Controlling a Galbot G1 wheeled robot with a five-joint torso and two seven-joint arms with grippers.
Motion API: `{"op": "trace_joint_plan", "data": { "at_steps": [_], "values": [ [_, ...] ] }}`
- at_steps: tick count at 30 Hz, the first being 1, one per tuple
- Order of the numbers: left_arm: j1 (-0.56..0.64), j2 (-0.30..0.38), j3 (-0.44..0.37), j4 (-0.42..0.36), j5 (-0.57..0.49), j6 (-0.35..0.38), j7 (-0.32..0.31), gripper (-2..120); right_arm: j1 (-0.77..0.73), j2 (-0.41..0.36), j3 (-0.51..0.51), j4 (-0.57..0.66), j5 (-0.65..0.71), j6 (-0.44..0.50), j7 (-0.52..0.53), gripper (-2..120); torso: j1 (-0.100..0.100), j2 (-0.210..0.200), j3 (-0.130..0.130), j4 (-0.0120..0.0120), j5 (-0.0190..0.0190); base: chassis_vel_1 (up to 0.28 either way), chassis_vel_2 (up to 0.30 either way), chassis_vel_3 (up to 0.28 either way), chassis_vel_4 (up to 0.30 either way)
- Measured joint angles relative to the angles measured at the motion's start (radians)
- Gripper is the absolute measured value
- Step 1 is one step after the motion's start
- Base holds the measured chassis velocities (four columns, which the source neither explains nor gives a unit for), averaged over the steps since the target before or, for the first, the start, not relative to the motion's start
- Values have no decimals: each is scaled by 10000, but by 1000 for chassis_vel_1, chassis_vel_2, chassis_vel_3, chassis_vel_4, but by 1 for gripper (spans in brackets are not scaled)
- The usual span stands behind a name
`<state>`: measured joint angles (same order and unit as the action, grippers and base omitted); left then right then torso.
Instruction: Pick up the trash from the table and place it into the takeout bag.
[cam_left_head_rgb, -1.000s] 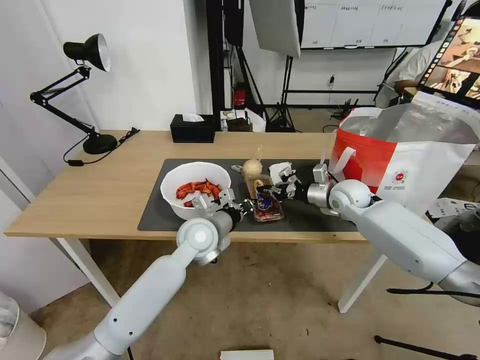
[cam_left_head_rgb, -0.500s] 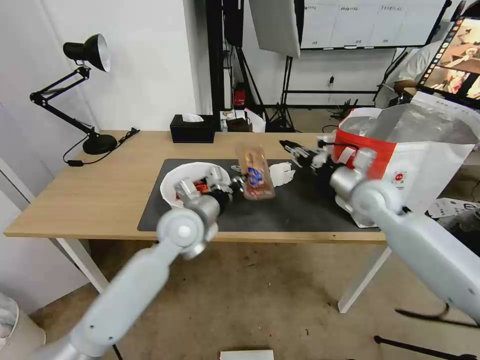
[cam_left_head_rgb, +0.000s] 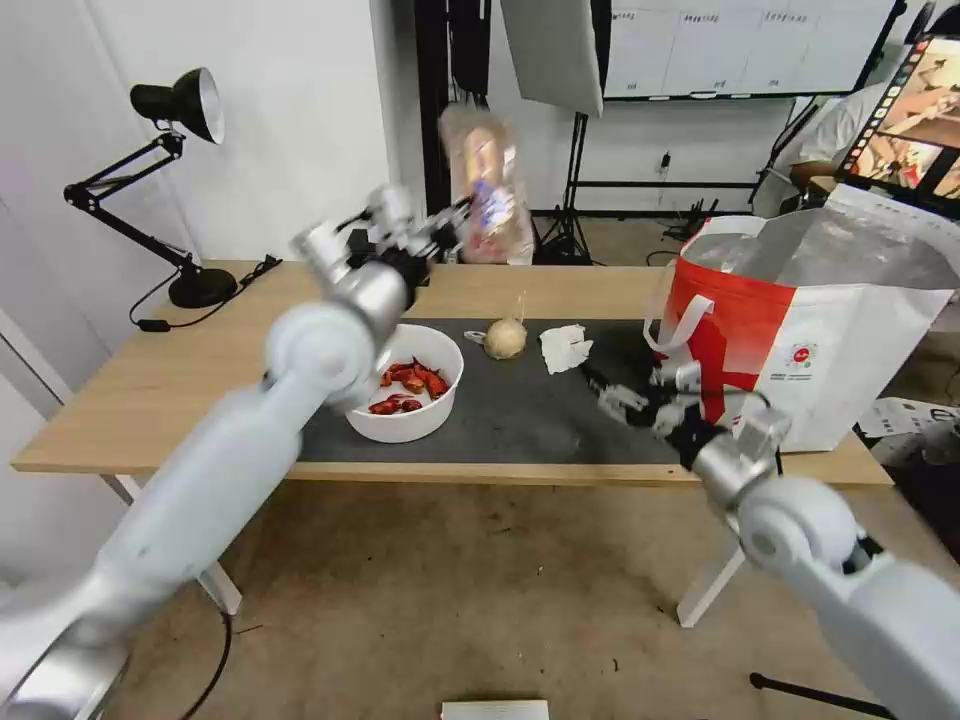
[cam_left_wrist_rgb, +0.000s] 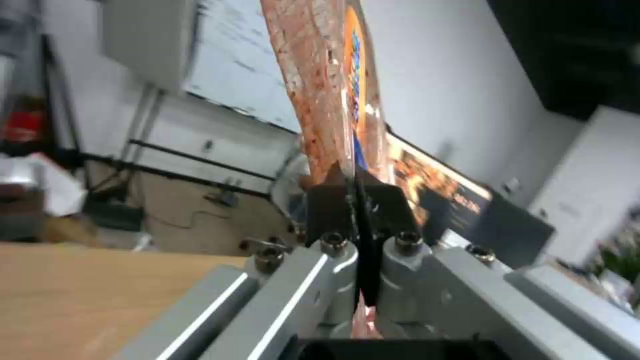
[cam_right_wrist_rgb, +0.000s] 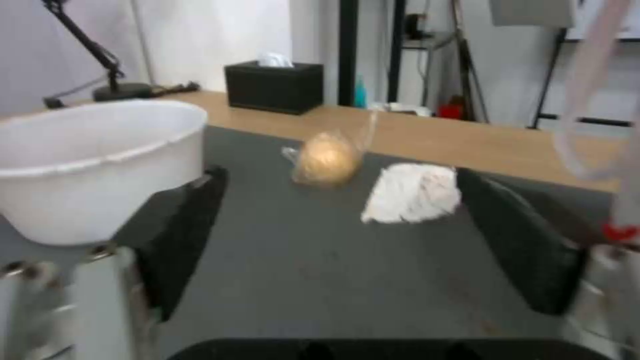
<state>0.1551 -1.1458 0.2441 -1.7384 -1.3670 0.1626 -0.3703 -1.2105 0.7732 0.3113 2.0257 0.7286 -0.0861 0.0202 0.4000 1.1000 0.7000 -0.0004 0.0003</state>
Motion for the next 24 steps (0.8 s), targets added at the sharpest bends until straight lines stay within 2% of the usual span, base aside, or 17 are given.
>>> {"op": "trace_joint_plan", "data": {
  "at_steps": [1,2,5,6,7,8,10,11,14,15,17,18,19,21,24],
  "values": [
    [-472,-355,382,403,182,-52,100,0,-306,76,145,102,-139,-2,110,98,-1,0,0,4,-1,0,0,0,0],
    [-472,-355,382,403,182,-52,100,0,-306,76,145,102,-139,-2,110,98,-1,0,0,4,-1,0,0,0,0],
    [-1480,-1475,1139,1493,780,-165,316,0,-959,311,380,270,-437,-6,180,100,1,0,0,3,0,0,0,0,0],
    [-1480,-1475,1139,1493,780,-165,316,0,-959,311,380,270,-437,-6,180,100,1,0,0,3,0,0,0,0,0],
    [-1847,-2027,1425,2024,1098,-330,405,0,-1222,446,456,353,-585,-7,183,100,0,0,-1,1,2,0,0,0,0],
    [-1847,-2027,1425,2024,1098,-330,405,0,-1222,446,456,353,-585,-7,183,100,0,0,-1,1,2,0,0,0,0],
    [-2399,-2930,2195,3114,1839,-650,779,0,-1600,702,505,483,-811,-7,183,100,0,1,-1,-2,3,0,0,0,0],
    [-2399,-2930,2195,3114,1839,-650,779,0,-1600,702,505,483,-811,-7,183,100,0,1,-1,-2,3,0,0,0,0],
    [-2783,-3646,3189,4258,3341,-1046,1570,0,-1808,982,496,531,-972,-6,176,100,1,0,-1,3,1,0,0,0,0],
    [-2783,-3646,3189,4258,3341,-1046,1570,0,-1808,982,496,531,-972,-6,176,100,1,0,-1,3,1,0,0,0,0],
    [-2869,-3908,3557,4737,4260,-1277,2061,0,-1895,1132,474,533,-1023,-6,171,100,1,0,0,4,1,0,0,0,0],
    [-2869,-3908,3557,4737,4260,-1277,2061,0,-1895,1132,474,533,-1023,-6,171,100,1,0,0,4,1,0,0,0,0],
    [-2946,-4124,3829,5224,5169,-1516,2579,0,-1991,1233,466,534,-1078,-6,161,100,0,0,0,3,0,0,0,0,0],
    [-3048,-4311,4095,5743,6018,-1817,3141,0,-2070,1308,470,538,-1122,-6,145,100,1,0,0,4,0,0,0,0,0],
    [-3103,-4414,4295,6015,6426,-1922,3501,0,-2100,1373,497,543,-1134,-1,139,100,1,0,0,5,-1,0,0,0,0]
  ]
}}
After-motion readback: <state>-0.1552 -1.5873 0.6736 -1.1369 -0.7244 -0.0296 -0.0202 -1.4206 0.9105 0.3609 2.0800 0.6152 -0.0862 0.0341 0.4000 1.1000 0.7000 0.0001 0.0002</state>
